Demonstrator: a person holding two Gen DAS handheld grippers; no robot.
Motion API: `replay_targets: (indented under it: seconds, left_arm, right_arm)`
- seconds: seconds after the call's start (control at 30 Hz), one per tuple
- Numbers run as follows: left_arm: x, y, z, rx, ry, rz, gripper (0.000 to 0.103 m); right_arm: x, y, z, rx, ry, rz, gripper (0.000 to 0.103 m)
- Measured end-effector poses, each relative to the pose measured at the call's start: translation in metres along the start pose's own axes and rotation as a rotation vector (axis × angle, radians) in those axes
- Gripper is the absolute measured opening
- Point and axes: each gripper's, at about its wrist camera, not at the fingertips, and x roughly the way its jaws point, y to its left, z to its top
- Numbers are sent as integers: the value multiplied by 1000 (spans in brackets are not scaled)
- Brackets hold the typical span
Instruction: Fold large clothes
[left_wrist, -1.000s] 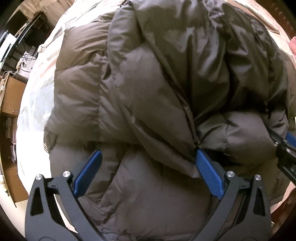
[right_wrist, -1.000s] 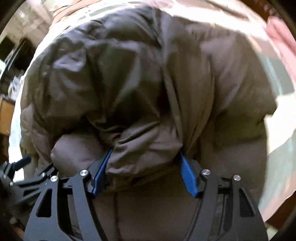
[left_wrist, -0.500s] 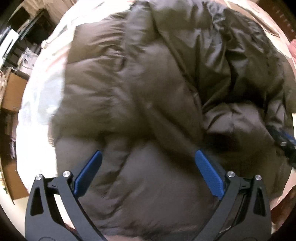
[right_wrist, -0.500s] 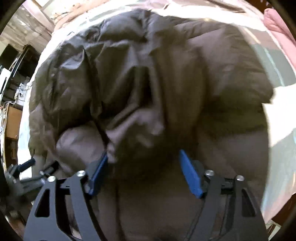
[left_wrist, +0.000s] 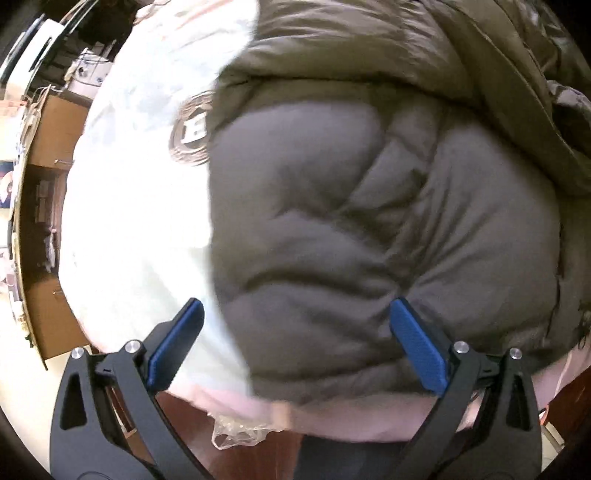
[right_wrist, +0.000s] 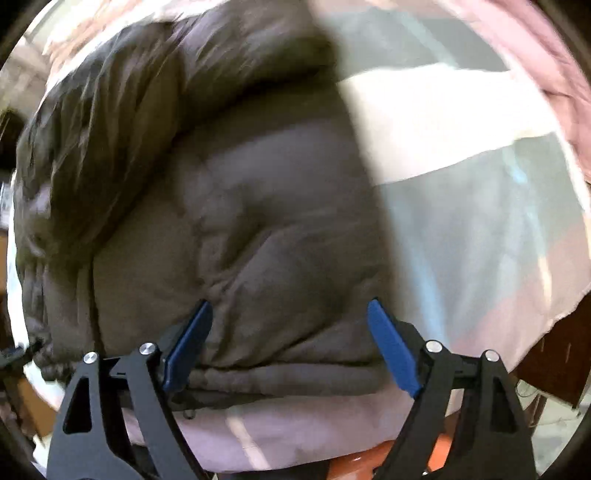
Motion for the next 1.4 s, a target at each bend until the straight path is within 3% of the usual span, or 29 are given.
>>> replay_targets:
  seconds: [0.1, 0.2, 0.33, 0.47, 0.5, 0.57, 0.6, 0.63, 0.67, 0.73, 0.8, 0.87, 1.0, 1.1, 1.23, 1.4]
  left_arm:
    - [15, 34, -4, -89, 59, -18, 101]
    - [35, 58, -6, -228, 122, -177, 101]
    - [50, 70, -8, -301, 156, -269, 101]
    - [74, 91, -11, -378, 232, -430, 100]
    - [77, 91, -14, -391, 242, -471, 95]
    - [78, 88, -15, -382, 243, -510, 56]
    - [79, 90, -14, -378, 234, -518, 48]
    - [79, 90, -13, -380, 232, -548, 28]
    - [75, 92, -9, -393, 232, -603, 14]
    - [62, 100, 1, -415, 201, -681, 11]
    - [30, 111, 15, -415, 119, -807, 11]
    - [1, 122, 31, -385, 35, -884, 11]
    - [-61, 159, 71, -383, -154, -1005, 11]
    - [-88, 175, 101, -424, -245, -1110, 11]
    - [-101, 176, 160, -430, -292, -1155, 11]
    - [-82, 163, 252, -545, -250, -1140, 11]
  right_arm:
    - [11, -37, 0, 89, 49, -55, 89]
    - [39, -75, -7, 190, 150, 32, 89]
    - [62, -75, -16, 201, 223, 147, 89]
    - [77, -74, -27, 248, 255, 205, 89]
    - [78, -76, -30, 261, 257, 220, 85]
    - [82, -82, -28, 271, 254, 247, 60]
    - [82, -85, -32, 274, 241, 276, 39]
    - [78, -82, -29, 289, 236, 315, 20]
    - [75, -83, -28, 316, 232, 356, 15]
    - [61, -90, -24, 387, 208, 472, 11]
    - [33, -89, -14, 389, 152, 597, 10]
    - [-6, -83, 4, 336, 55, 707, 10]
    - [-56, -92, 57, 349, -135, 813, 9]
    - [-61, -84, 103, 369, -219, 898, 9]
    - [-57, -62, 167, 460, -252, 967, 9]
    - [-10, -33, 251, 536, -240, 918, 9]
